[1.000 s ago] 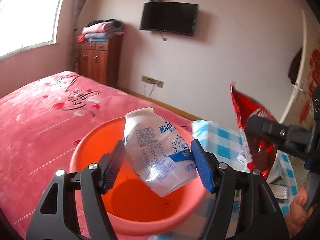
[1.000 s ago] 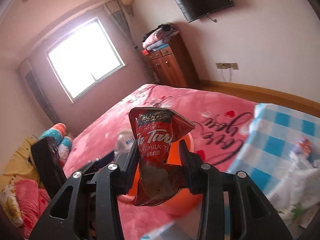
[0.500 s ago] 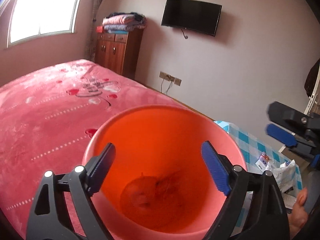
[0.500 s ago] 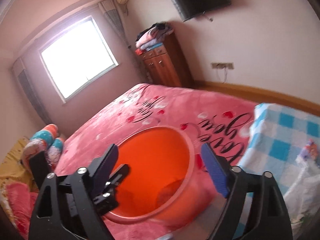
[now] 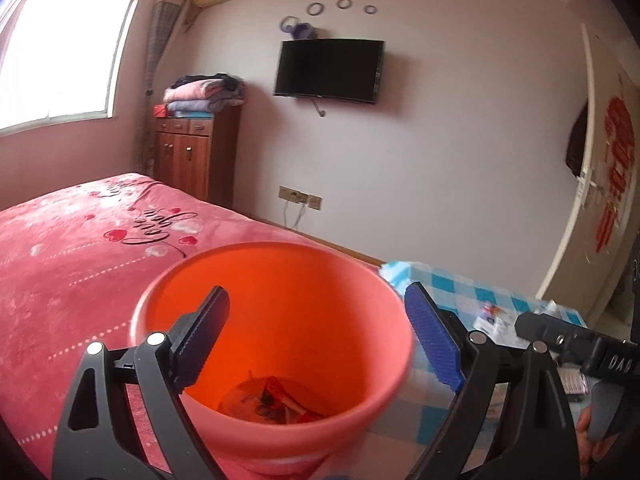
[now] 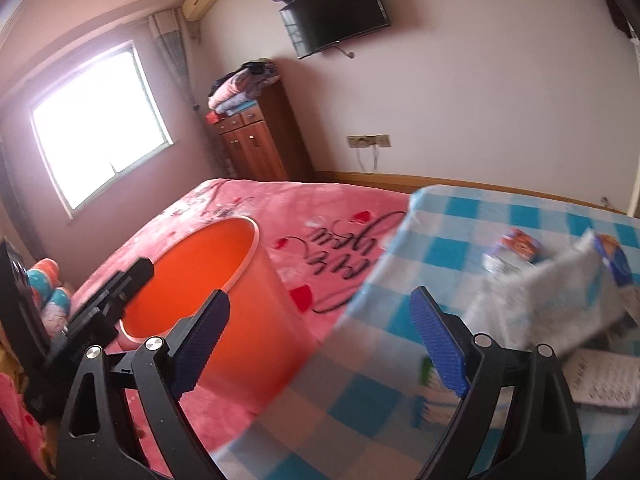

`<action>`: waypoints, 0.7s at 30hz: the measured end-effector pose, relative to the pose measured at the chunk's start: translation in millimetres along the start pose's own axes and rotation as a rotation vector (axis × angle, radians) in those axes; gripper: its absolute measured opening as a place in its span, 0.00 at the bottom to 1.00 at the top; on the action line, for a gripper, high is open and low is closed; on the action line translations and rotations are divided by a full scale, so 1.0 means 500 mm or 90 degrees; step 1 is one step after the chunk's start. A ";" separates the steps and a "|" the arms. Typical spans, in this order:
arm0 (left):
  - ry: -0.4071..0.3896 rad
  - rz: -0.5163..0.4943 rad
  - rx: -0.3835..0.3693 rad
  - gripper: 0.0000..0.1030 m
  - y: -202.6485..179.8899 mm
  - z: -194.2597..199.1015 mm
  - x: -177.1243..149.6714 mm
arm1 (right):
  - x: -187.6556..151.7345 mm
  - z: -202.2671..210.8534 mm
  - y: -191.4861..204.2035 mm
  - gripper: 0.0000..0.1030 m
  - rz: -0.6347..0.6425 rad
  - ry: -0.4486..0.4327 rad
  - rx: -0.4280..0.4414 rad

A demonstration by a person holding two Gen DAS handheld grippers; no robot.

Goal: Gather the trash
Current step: 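Bring both empty tools back to the packets on the table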

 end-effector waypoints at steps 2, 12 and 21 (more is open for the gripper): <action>0.002 -0.013 -0.018 0.87 -0.021 0.007 -0.003 | -0.013 0.012 -0.013 0.88 -0.001 -0.004 -0.012; 0.043 -0.041 -0.085 0.87 -0.085 0.034 -0.031 | -0.085 0.080 -0.039 0.92 0.015 -0.030 -0.064; 0.053 -0.081 -0.139 0.87 -0.143 0.054 -0.060 | -0.159 0.113 -0.085 0.92 -0.009 -0.015 -0.115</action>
Point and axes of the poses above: each gripper's, at about its wrist camera, not at the fingertips, and z roughly against the way its jaws point, y to its left, x to its top, the point moved 3 cm from there along -z, roughly the way its jaws point, and after that the axes turned 8 degrees about -z, right-handed, at the moved point
